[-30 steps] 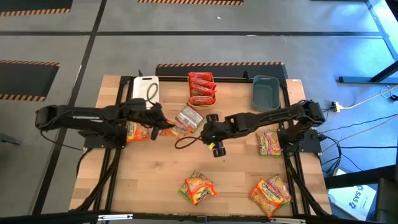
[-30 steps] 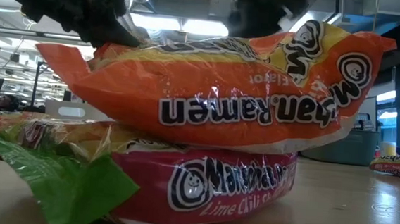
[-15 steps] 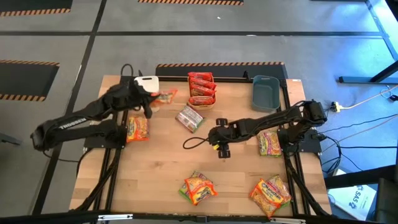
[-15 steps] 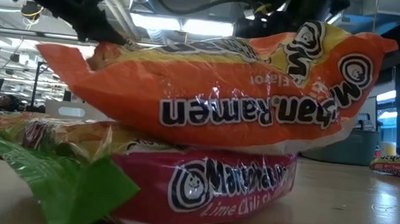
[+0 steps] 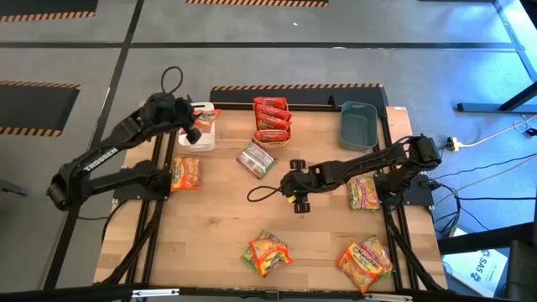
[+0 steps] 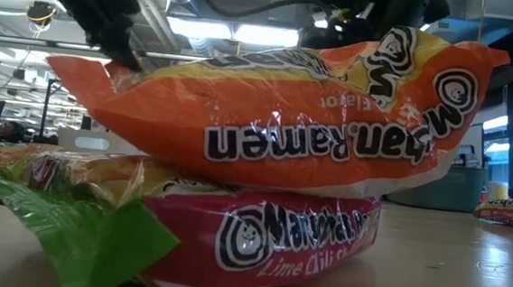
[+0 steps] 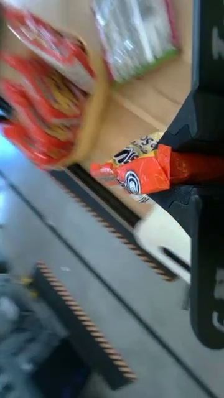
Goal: Sort Maruchan noodles
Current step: Put the light orange noodle pack into the white bin
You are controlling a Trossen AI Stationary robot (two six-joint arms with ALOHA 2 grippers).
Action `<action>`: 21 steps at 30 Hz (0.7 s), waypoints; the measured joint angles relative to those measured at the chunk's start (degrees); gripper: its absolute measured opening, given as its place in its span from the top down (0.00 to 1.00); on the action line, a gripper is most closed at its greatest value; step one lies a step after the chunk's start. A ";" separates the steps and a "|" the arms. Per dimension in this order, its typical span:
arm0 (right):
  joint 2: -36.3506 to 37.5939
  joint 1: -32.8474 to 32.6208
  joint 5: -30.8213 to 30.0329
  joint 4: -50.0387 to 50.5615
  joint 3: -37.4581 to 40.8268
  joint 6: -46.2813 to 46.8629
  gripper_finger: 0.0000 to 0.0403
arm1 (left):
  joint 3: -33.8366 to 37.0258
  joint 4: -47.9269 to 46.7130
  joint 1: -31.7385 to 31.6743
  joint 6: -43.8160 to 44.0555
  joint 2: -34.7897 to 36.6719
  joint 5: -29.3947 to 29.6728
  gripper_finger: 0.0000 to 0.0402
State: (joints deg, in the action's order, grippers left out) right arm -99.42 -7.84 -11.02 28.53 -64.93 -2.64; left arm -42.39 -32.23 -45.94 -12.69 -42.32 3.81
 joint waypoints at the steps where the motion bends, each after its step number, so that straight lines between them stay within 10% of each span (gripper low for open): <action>1: 0.00 -0.02 0.01 -0.22 0.39 -0.35 0.49 | 0.02 -0.86 -1.06 -0.06 -0.86 0.06 0.95; 21: -0.07 0.00 0.04 -6.17 7.26 -1.11 0.49 | 0.06 -1.45 -7.31 -1.12 -9.82 -6.64 0.96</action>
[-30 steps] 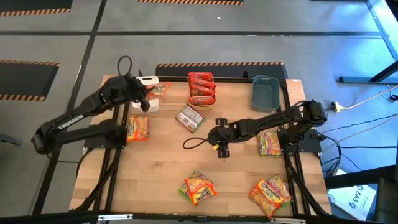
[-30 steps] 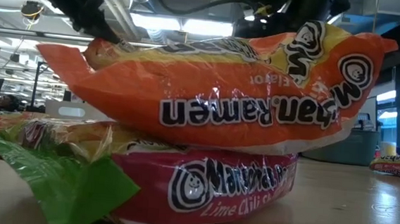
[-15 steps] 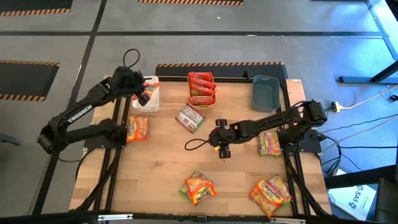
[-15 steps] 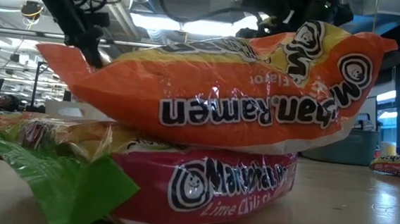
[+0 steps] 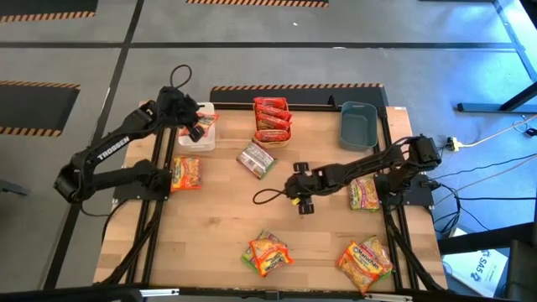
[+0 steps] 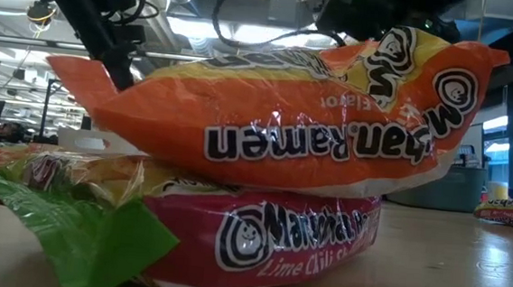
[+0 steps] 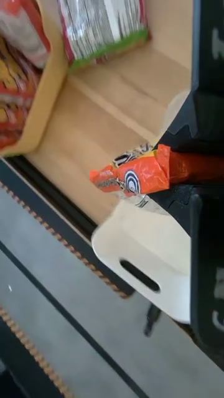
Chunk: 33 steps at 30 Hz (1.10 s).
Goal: Sort Maruchan noodles
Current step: Put the light orange noodle pack into the white bin
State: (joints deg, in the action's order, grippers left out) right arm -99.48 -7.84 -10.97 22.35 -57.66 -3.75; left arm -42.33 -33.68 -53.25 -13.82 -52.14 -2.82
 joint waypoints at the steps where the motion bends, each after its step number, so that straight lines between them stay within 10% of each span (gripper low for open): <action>1: 0.00 0.00 0.01 -0.15 0.51 0.01 0.49 | 0.00 0.20 0.02 0.07 0.00 -0.70 0.96; 33: 1.24 -0.02 -0.30 -8.61 4.54 -4.28 0.49 | 9.45 22.02 3.36 9.26 2.65 -5.25 0.96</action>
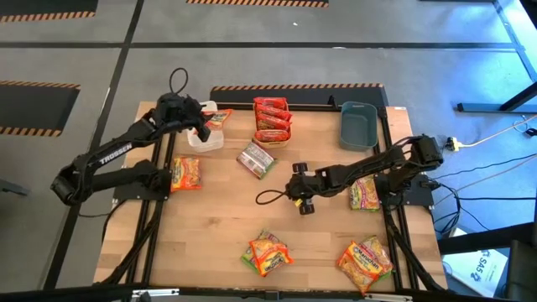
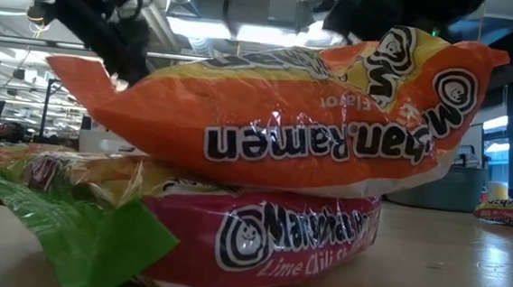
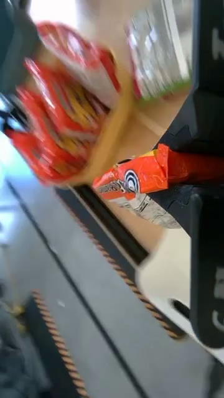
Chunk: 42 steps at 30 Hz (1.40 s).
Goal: Sort Maruchan noodles
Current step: Put the light orange noodle pack into the white bin
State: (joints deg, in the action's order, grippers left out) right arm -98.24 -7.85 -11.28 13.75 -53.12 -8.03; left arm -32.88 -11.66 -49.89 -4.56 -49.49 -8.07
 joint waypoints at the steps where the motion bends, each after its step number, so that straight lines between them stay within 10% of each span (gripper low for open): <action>1: 1.11 0.01 -0.20 -0.15 -0.10 -0.01 0.49 | -0.44 -0.09 0.68 0.00 1.14 -0.43 0.96; 9: 11.09 5.20 -0.31 -11.56 -1.63 -2.62 0.49 | -1.05 -0.12 9.13 1.49 10.25 -5.94 0.96; 22: 7.87 13.76 11.21 -32.49 -1.53 1.59 0.49 | -1.05 4.43 22.36 3.13 10.99 -10.44 0.95; 35: 3.91 24.01 27.72 -43.10 -1.62 1.80 0.10 | -1.09 15.81 25.18 2.08 9.61 -6.45 0.95; 42: -2.49 25.13 32.61 -54.18 -3.75 3.53 0.10 | -1.08 22.88 25.16 1.22 4.42 -4.80 0.95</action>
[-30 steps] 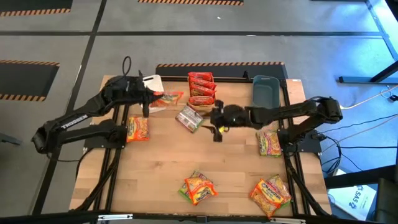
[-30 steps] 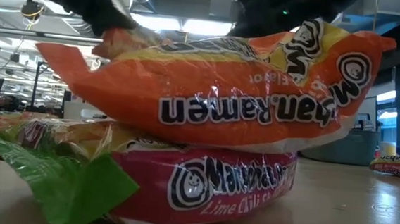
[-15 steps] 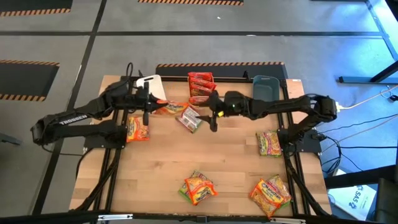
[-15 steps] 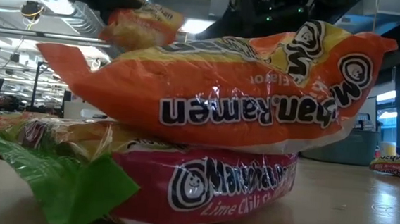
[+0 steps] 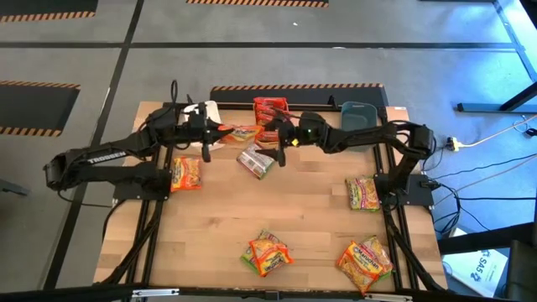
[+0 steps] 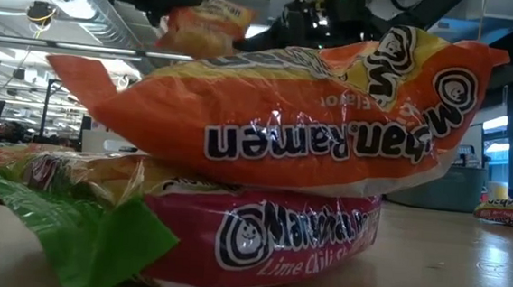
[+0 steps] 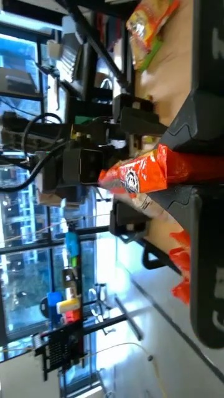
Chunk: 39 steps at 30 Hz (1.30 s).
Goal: Sort Maruchan noodles
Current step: Put the light orange noodle pack into the white bin
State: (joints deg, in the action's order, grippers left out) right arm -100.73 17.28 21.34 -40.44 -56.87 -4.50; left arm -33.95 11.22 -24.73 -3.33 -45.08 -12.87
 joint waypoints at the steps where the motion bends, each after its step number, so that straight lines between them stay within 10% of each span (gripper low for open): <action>1: -0.42 -0.01 1.28 -0.41 -0.84 0.64 0.11 | 0.00 1.42 0.00 0.05 -0.79 -0.02 0.95; 13: -3.08 -1.23 4.43 -0.54 -7.83 1.35 0.24 | 0.00 12.16 1.32 0.16 -6.40 -1.81 0.95; 28: -3.12 -1.11 2.24 -0.15 -8.06 -0.82 0.71 | 0.00 11.69 1.25 0.22 -6.29 0.36 0.84; 39: -3.15 -0.61 2.21 8.91 -8.08 -1.81 0.75 | -5.21 -9.58 -1.49 4.16 -0.04 -1.20 0.57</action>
State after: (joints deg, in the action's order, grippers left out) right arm -103.88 16.66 23.54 -31.53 -64.95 -6.31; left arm -39.16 1.64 -26.22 0.83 -45.12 -14.07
